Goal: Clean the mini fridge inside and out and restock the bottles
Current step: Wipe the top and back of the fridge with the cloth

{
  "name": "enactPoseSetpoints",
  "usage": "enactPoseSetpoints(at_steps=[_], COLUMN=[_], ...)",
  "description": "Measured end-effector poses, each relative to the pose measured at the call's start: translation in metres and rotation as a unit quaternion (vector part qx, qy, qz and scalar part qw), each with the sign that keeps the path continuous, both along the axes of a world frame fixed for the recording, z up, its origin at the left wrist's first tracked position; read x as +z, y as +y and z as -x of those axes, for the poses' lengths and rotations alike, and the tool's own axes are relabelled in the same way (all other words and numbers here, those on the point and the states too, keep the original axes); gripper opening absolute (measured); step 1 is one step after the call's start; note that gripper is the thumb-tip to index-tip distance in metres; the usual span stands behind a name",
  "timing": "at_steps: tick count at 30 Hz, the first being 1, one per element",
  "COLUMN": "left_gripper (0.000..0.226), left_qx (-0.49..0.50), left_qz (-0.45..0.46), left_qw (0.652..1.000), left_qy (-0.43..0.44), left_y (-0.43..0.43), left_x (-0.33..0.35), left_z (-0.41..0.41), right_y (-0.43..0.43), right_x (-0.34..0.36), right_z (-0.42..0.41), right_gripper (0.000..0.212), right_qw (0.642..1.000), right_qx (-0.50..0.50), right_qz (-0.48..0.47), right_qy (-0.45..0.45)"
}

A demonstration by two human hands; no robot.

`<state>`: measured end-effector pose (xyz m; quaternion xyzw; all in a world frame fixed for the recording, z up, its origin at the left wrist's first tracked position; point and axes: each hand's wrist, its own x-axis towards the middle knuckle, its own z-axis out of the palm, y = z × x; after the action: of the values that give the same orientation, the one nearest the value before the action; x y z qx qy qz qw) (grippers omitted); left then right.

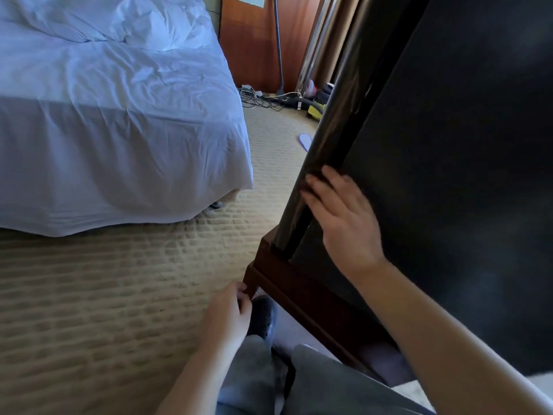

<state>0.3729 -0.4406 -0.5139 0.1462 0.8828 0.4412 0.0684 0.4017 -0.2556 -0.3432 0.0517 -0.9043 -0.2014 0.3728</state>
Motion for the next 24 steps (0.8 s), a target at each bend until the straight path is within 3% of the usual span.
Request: enactPoseSetpoints(at_steps=[2,4,7,11,15,19,21,24], left_gripper=[0.021,0.019,0.020,0.016,0.020,0.020,0.020,0.012], left_qx=[-0.009,-0.019,-0.025,-0.022,-0.032,-0.031,-0.031,-0.031], left_qz=[-0.002,-0.008,0.005,0.012,0.033,0.037,0.027,-0.019], left_qw=[1.000,1.000,1.000,1.000,0.999,0.999,0.999,0.999], left_qy=[-0.001,-0.011,-0.005,-0.007,-0.003,-0.008,-0.016,-0.039], left_y=[-0.002,-0.003,-0.005,-0.006,-0.007,-0.002,0.003,0.012], left_x=[-0.003,-0.003,-0.003,-0.004,-0.006,-0.006,-0.002,0.023], left_z=[0.000,-0.001,0.000,0.000,-0.002,-0.004,-0.006,-0.001], right_y=[-0.002,-0.007,-0.014,-0.012,-0.008,-0.006,-0.005,-0.002], right_x=[-0.051,-0.091,-0.119,-0.104,-0.041,0.022,0.018,-0.019], right_z=[-0.014,-0.029,-0.033,-0.031,-0.028,-0.022,-0.021,-0.025], right_gripper=[0.044,0.064,0.070,0.059,0.041,0.038,0.039,0.043], right_qw=[0.993,0.973,0.952,0.964,0.993,0.972,0.975,0.998], right_qx=[-0.022,-0.060,-0.079,-0.044,0.005,-0.026,-0.033,-0.020], right_qz=[-0.010,-0.003,0.034,0.065,0.106,0.174,0.155,0.045], right_qy=[-0.114,-0.223,-0.294,-0.253,-0.055,0.153,0.154,-0.027])
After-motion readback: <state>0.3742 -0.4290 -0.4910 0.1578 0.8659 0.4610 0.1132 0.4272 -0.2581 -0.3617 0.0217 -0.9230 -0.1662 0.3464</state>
